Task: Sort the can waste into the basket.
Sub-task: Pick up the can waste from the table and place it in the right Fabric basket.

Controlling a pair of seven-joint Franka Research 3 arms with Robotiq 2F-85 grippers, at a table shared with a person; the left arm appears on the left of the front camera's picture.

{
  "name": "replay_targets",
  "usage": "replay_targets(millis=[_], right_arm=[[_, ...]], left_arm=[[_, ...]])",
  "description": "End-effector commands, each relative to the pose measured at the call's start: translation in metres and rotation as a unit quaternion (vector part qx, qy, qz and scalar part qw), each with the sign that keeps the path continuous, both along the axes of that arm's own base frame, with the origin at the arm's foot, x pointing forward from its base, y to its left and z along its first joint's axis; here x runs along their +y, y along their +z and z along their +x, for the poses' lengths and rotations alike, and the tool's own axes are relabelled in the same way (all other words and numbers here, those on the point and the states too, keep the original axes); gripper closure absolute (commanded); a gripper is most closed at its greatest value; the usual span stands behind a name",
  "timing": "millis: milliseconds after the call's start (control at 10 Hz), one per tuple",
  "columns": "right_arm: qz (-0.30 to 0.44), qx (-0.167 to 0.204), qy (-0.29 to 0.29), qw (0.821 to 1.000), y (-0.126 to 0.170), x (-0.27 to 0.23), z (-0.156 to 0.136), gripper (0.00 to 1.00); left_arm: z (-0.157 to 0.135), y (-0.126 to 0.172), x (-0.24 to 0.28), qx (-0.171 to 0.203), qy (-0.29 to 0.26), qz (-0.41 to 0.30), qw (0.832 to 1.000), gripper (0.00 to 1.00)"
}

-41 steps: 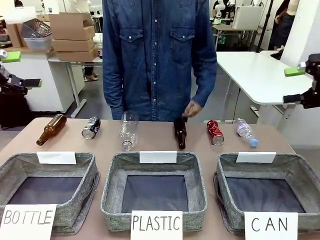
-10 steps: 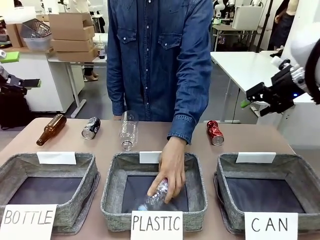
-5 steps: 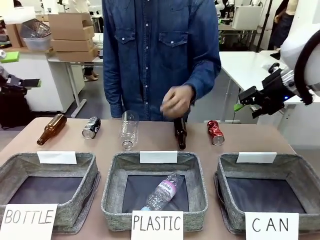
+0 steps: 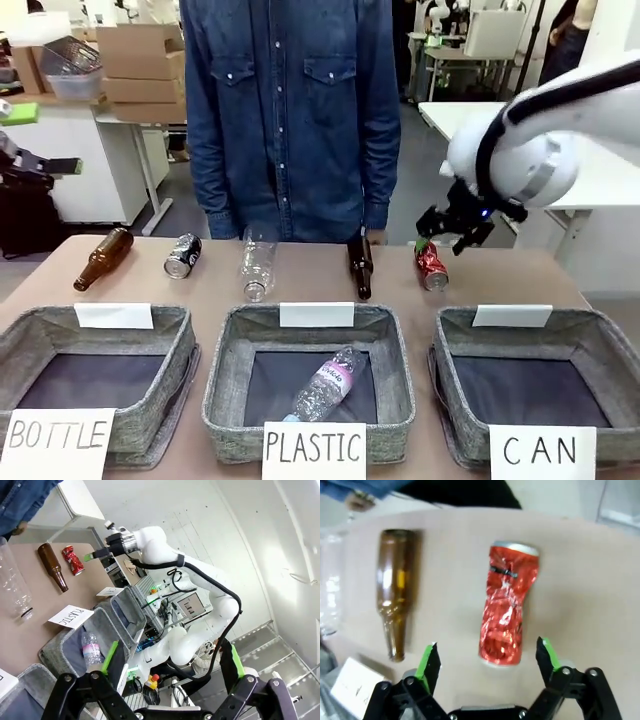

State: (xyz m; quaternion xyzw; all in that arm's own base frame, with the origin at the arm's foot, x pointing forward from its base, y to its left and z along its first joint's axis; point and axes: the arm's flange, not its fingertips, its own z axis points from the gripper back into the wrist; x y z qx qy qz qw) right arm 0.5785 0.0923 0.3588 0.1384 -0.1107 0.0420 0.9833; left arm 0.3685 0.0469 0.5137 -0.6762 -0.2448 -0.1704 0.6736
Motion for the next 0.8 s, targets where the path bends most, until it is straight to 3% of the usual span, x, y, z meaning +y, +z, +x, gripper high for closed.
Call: replay_targets(millis=[0,200,700], right_arm=[[-0.070,0.027,-0.024,0.997,-0.008,0.022,0.025,0.00],[-0.108,0.043,-0.027,0.993,-0.025,0.034,0.033,0.00],[-0.156,0.042,-0.049,0.986,-0.040,0.041,0.035,0.00]], left_arm=[[0.000,0.002,-0.001,-0.014,0.000,-0.010,1.000,0.00],[0.000,0.002,-0.001,-0.014,0.000,-0.010,1.000,0.00],[0.000,0.002,-0.001,-0.014,0.000,-0.010,1.000,0.00]])
